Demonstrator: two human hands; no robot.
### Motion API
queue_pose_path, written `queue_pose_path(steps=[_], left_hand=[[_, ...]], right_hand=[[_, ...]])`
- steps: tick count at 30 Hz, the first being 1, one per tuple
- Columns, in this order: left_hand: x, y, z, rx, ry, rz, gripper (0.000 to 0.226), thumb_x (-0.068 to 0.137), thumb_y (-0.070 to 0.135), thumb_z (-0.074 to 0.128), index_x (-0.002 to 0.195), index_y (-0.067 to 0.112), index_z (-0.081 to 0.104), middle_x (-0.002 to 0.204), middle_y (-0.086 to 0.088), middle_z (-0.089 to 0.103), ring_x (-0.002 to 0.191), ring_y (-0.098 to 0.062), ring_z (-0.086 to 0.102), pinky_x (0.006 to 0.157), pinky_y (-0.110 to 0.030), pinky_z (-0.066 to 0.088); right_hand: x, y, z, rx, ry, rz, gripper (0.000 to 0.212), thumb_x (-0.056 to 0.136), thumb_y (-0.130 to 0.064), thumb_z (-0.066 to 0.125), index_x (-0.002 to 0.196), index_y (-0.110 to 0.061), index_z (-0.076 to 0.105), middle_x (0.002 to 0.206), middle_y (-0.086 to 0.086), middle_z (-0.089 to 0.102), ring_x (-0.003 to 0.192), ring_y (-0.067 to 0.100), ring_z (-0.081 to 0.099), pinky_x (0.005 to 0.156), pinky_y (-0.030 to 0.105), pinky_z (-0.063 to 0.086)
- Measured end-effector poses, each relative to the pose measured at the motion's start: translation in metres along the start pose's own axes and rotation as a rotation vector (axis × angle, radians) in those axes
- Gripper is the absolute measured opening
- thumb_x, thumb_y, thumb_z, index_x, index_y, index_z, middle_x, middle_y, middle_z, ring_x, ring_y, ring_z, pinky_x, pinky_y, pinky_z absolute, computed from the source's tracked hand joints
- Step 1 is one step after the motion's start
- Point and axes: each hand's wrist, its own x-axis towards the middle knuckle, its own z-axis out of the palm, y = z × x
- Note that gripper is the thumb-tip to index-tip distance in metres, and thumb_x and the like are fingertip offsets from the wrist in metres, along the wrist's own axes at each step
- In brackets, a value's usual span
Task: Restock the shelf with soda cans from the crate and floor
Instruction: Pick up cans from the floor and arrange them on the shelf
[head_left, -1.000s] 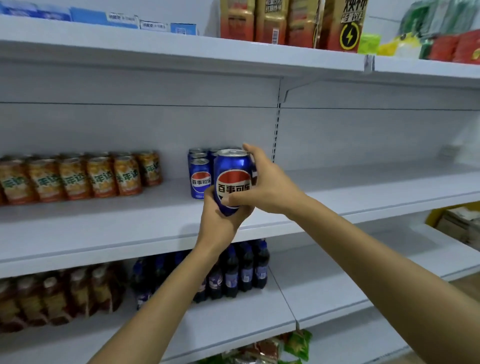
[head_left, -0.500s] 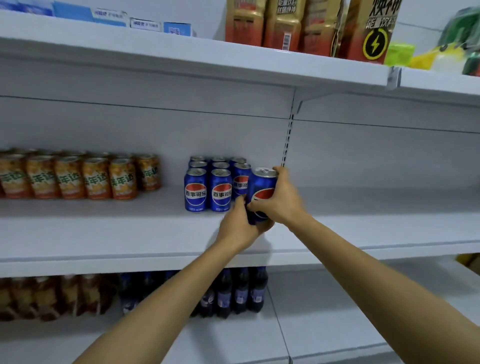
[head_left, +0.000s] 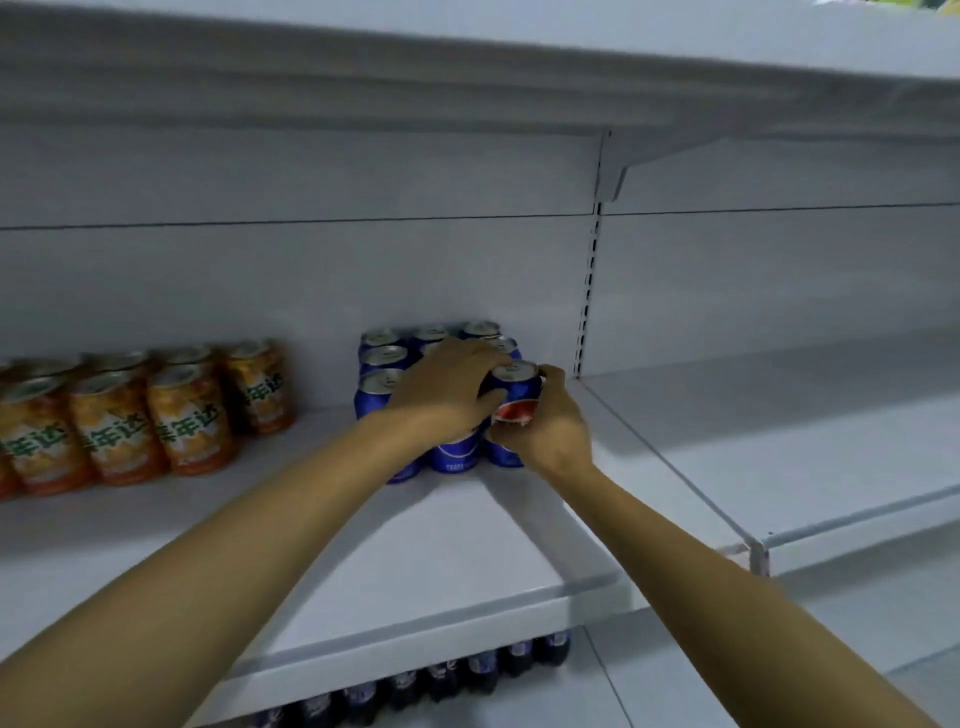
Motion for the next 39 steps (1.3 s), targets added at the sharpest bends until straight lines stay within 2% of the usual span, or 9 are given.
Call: queue_pose_path(steps=[2,5,9,14,17,22,29,34,39], left_hand=[[0.009,-0.001,0.003,0.028,-0.013,0.077,0.045,0.092,0.034,0.056,0.136,0.027,0.05,0.139,0.004,0.049,0.126,-0.02,0.043,0.103,-0.036,0.037],[0.018,-0.004,0.006,0.063,-0.026,0.167,0.045,0.092,0.039,0.056,0.135,0.03,0.05,0.135,0.005,0.052,0.123,-0.018,0.046,0.097,-0.031,0.038],[0.024,-0.007,0.004,0.099,-0.001,0.218,0.041,0.091,0.039,0.056,0.128,0.023,0.055,0.125,0.001,0.058,0.113,-0.019,0.052,0.089,-0.031,0.042],[0.023,-0.002,0.0,0.116,-0.042,0.173,0.039,0.09,0.036,0.059,0.125,0.018,0.055,0.125,0.0,0.057,0.111,-0.017,0.051,0.085,-0.027,0.038],[0.017,0.009,-0.003,0.111,-0.068,0.108,0.043,0.091,0.039,0.058,0.129,0.02,0.05,0.131,0.002,0.051,0.117,-0.017,0.046,0.085,-0.027,0.037],[0.0,0.063,-0.002,0.203,-0.039,0.084,0.057,0.089,0.028,0.058,0.141,0.017,0.041,0.141,-0.007,0.045,0.128,-0.026,0.038,0.098,-0.041,0.042],[-0.021,0.211,0.038,0.292,-0.082,0.074,0.058,0.089,0.039,0.057,0.14,0.018,0.039,0.136,-0.006,0.047,0.126,-0.025,0.04,0.09,-0.041,0.046],[-0.041,0.311,0.077,0.299,-0.122,0.128,0.058,0.091,0.042,0.055,0.141,0.02,0.036,0.138,-0.005,0.046,0.126,-0.026,0.042,0.087,-0.04,0.044],[-0.083,0.374,0.147,0.151,-0.287,0.189,0.06,0.09,0.042,0.056,0.142,0.02,0.036,0.135,-0.008,0.051,0.118,-0.027,0.05,0.086,-0.039,0.048]], right_hand=[[-0.007,0.013,0.011,0.066,0.047,-0.002,0.077,0.064,-0.021,0.083,0.127,-0.017,0.038,0.116,0.003,0.061,0.101,0.024,0.061,0.082,0.037,0.052],[-0.012,0.027,0.023,0.083,0.078,0.036,0.058,0.066,-0.015,0.079,0.11,-0.022,0.043,0.102,-0.002,0.061,0.094,0.023,0.063,0.076,0.033,0.051],[-0.004,0.028,0.028,0.05,0.07,0.032,0.047,0.071,-0.016,0.076,0.102,-0.02,0.041,0.099,-0.001,0.06,0.089,0.022,0.06,0.071,0.029,0.046],[-0.003,0.026,0.028,0.004,0.033,0.047,0.053,0.073,-0.022,0.077,0.113,-0.011,0.044,0.111,0.007,0.062,0.098,0.027,0.062,0.077,0.036,0.051],[-0.004,0.024,0.014,-0.124,-0.081,0.061,0.071,0.071,-0.028,0.08,0.125,-0.006,0.04,0.124,0.012,0.054,0.111,0.032,0.056,0.084,0.038,0.05],[-0.016,0.027,-0.06,-0.48,-0.293,0.048,0.104,0.065,-0.051,0.081,0.144,-0.012,0.026,0.142,0.012,0.041,0.129,0.031,0.042,0.1,0.043,0.043],[-0.078,0.071,-0.225,-0.818,-0.363,0.072,0.098,0.067,-0.054,0.079,0.142,-0.018,0.029,0.144,0.007,0.042,0.13,0.03,0.043,0.103,0.046,0.039],[-0.137,0.12,-0.317,-0.809,-0.364,0.17,0.099,0.07,-0.049,0.079,0.145,-0.014,0.025,0.144,0.009,0.043,0.127,0.03,0.046,0.101,0.044,0.042],[-0.196,0.183,-0.345,-0.658,-0.429,0.228,0.092,0.075,-0.043,0.078,0.145,-0.009,0.028,0.147,0.011,0.041,0.13,0.029,0.044,0.101,0.038,0.041]])
